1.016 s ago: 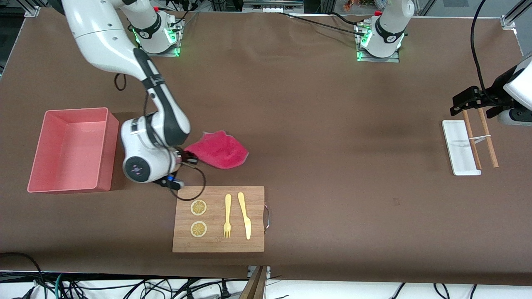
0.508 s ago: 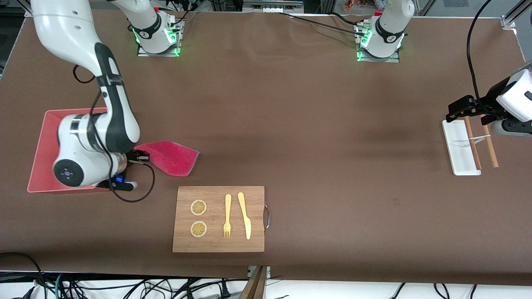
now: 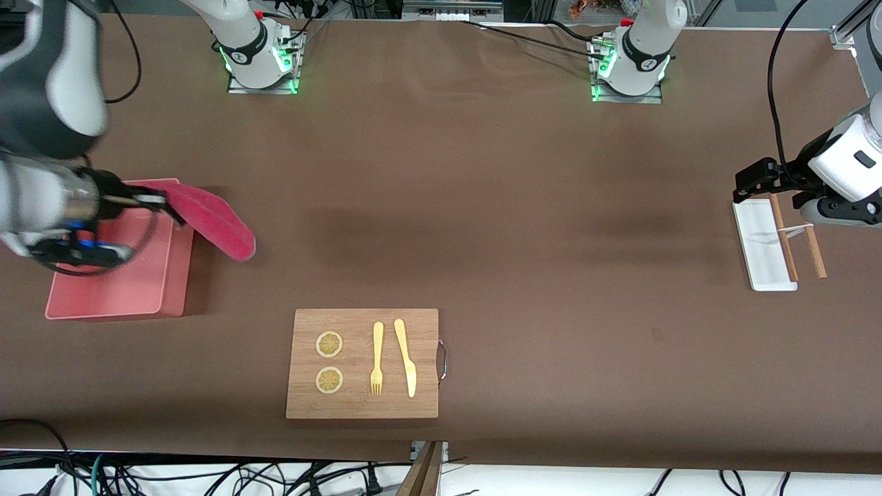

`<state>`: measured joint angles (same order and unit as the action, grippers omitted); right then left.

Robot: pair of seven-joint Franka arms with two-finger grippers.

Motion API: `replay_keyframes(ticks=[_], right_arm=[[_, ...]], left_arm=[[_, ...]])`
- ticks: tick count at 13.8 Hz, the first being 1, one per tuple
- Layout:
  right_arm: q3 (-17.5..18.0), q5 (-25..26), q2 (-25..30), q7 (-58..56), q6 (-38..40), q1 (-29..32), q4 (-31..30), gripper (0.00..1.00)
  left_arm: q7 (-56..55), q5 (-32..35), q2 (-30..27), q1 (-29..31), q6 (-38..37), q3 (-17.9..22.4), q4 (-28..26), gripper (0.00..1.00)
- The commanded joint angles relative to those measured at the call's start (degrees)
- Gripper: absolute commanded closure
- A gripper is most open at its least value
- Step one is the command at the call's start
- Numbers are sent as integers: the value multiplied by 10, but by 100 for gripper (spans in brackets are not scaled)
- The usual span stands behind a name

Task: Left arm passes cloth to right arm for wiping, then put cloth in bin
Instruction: 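Carry the cloth with the right gripper over the pink bin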

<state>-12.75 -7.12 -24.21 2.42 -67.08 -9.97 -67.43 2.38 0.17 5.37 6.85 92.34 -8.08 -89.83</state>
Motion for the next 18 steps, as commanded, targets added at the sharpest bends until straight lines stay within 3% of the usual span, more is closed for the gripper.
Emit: replay_keyframes(ticks=[1,3,6,8,13,18], right_arm=[[-11,31,-21,-113,39,65,39,100],[-38,93,-22,-228,29,81,38,100],[-63,142,-44,-309,-24,95,31,100],[-63,143,-76,-312,-47,109,24,100],[-63,130,-108,-304,-174,116,-90,100],[-63,105,-144,-300,-241,123,-131,100]], left_arm=[[3,14,5,-3,-2,-3,14,0],[3,12,4,-3,-2,-4,18,0],[2,12,3,-3,-6,-19,30,0],[3,15,3,-3,-6,-21,31,0],[3,10,3,-2,-6,-22,35,0],[3,10,3,-3,-6,-23,35,0]])
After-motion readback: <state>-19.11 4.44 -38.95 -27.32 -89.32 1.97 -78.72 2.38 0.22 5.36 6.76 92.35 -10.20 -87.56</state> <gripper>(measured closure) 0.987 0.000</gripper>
